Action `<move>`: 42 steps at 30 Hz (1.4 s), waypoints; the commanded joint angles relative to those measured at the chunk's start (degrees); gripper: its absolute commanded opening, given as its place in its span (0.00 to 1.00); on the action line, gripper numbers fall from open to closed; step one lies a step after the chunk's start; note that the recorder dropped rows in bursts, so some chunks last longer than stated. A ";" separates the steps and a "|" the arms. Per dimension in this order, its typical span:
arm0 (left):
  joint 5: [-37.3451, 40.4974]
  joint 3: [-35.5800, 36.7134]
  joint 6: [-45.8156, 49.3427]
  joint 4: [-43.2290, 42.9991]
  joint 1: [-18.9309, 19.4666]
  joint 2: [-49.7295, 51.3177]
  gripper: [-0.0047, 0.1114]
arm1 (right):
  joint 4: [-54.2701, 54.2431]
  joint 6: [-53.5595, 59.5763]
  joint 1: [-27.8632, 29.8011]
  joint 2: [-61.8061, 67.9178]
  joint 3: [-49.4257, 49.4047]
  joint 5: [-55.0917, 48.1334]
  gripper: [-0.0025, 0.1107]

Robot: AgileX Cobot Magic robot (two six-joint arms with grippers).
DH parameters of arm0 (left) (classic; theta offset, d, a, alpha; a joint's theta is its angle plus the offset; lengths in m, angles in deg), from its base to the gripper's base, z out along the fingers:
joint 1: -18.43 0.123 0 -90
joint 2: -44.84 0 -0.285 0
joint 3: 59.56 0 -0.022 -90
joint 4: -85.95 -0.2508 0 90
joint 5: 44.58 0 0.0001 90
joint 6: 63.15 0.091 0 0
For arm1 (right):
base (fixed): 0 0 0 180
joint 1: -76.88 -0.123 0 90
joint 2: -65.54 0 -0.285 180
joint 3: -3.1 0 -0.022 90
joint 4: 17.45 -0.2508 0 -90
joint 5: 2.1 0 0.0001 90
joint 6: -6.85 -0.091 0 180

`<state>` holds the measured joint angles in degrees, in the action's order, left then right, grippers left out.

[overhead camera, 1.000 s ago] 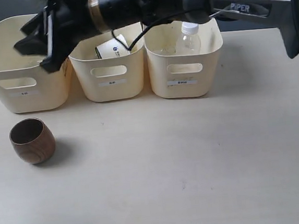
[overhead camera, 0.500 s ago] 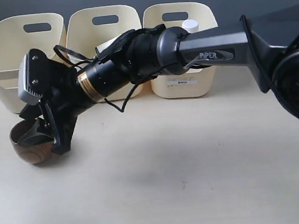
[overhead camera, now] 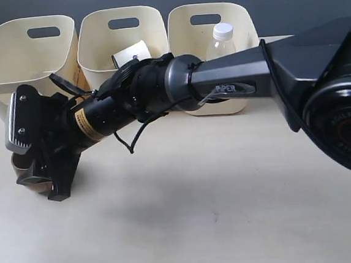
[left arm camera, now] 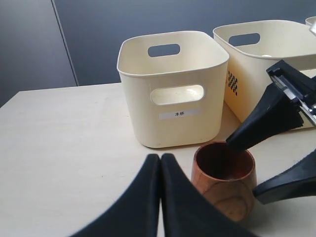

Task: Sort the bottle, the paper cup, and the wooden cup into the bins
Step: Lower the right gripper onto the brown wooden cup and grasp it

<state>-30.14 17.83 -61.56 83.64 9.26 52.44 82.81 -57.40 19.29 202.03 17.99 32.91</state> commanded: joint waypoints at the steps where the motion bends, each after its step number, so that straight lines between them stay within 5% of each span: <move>1: -0.77 -0.17 0.05 -0.16 -0.16 0.19 0.04 | -0.31 0.26 -0.11 0.13 -0.33 -0.83 0.51; 16: -0.77 -0.17 0.05 -0.16 -0.16 0.19 0.04 | -0.31 -0.74 -0.36 5.11 3.86 -2.36 0.51; 18: -0.77 -0.17 0.05 -0.16 -0.16 0.19 0.04 | -0.31 -1.59 -0.36 5.37 3.96 -2.36 0.44; 24: -0.77 -0.17 0.05 -0.16 -0.16 0.19 0.04 | -0.31 -2.54 -0.36 5.41 3.96 -2.36 0.02; 42: -0.77 -0.17 0.05 -0.16 -0.16 0.19 0.04 | -0.31 -5.43 -0.36 -2.83 3.96 -3.45 0.02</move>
<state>-30.14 17.83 -61.46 83.64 9.26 52.44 82.72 -62.24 18.94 202.31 21.67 29.46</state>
